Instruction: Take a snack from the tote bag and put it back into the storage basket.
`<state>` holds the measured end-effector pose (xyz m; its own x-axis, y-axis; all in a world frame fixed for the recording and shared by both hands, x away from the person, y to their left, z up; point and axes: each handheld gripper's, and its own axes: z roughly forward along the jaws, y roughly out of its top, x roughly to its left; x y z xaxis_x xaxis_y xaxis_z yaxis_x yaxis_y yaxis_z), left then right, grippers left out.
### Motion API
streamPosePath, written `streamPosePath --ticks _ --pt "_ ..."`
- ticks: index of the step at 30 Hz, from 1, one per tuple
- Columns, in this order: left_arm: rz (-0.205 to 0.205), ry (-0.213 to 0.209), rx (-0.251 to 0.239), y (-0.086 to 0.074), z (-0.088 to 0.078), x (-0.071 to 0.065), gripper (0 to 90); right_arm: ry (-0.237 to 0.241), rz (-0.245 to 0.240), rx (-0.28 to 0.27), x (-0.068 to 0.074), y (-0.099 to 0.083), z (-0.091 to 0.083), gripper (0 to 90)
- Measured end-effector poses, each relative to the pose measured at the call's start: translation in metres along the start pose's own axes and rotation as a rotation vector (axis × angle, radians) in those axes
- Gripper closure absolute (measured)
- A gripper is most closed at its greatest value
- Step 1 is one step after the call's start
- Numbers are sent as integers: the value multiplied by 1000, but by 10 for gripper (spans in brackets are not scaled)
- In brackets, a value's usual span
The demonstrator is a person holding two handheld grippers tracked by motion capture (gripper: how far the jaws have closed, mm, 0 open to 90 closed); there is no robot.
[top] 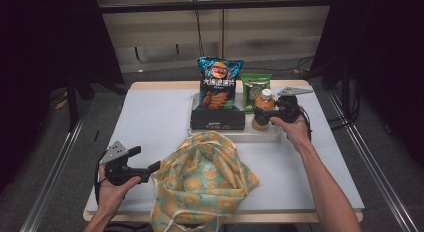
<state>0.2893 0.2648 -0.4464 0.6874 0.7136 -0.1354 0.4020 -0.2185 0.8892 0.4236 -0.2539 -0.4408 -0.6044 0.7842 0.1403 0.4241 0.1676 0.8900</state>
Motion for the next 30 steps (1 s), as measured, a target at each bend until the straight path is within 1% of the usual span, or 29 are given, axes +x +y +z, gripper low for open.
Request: streamPosePath --ticks 3,6,8,9,11,12,13,15,16,18,19,20,21,25,27,28,30 --pt "-1 -2 -2 0 0 0 37 -1 7 2 0 0 0 310" --pt "0 -3 -2 0 0 -1 37 -7 27 31 0 -1 0 210" --pt "0 -2 -1 0 0 -1 37 -14 30 24 1 -2 -1 160" --pt "1 -4 0 1 0 -1 37 -25 36 16 1 -2 -3 146" --pt "-2 -3 1 1 0 -1 37 -30 41 8 2 -2 -7 128" --pt "-7 -11 -4 1 0 -2 37 -37 42 2 3 -2 -9 105" --pt "-5 -6 -8 2 0 -2 37 -46 46 -4 4 -2 -12 82" --pt "-5 -13 -10 2 -1 -3 37 -48 59 -5 5 -1 -16 57" --pt "-4 -12 -10 2 -1 -4 37 -47 57 -10 5 0 -19 51" --pt "10 -8 -8 3 -2 -5 38 -36 59 -21 8 1 -25 43" --pt "12 -15 -12 3 -2 -6 39 -38 59 -28 10 2 -28 38" --pt "10 -11 -12 3 -3 -7 40 -43 59 -38 12 2 -31 32" --pt "9 -17 -14 3 -4 -8 40 -44 68 -48 13 2 -35 32" --pt "16 -29 -19 3 -6 -10 33 -88 66 -32 20 1 -47 61" --pt "12 -27 -24 4 -8 -10 32 -105 49 -23 26 -1 -54 69" --pt "11 -33 -30 4 -9 -10 32 -116 40 -16 28 -2 -57 72" --pt "6 -31 -45 5 -12 -9 34 -111 40 -25 35 -4 -65 82"
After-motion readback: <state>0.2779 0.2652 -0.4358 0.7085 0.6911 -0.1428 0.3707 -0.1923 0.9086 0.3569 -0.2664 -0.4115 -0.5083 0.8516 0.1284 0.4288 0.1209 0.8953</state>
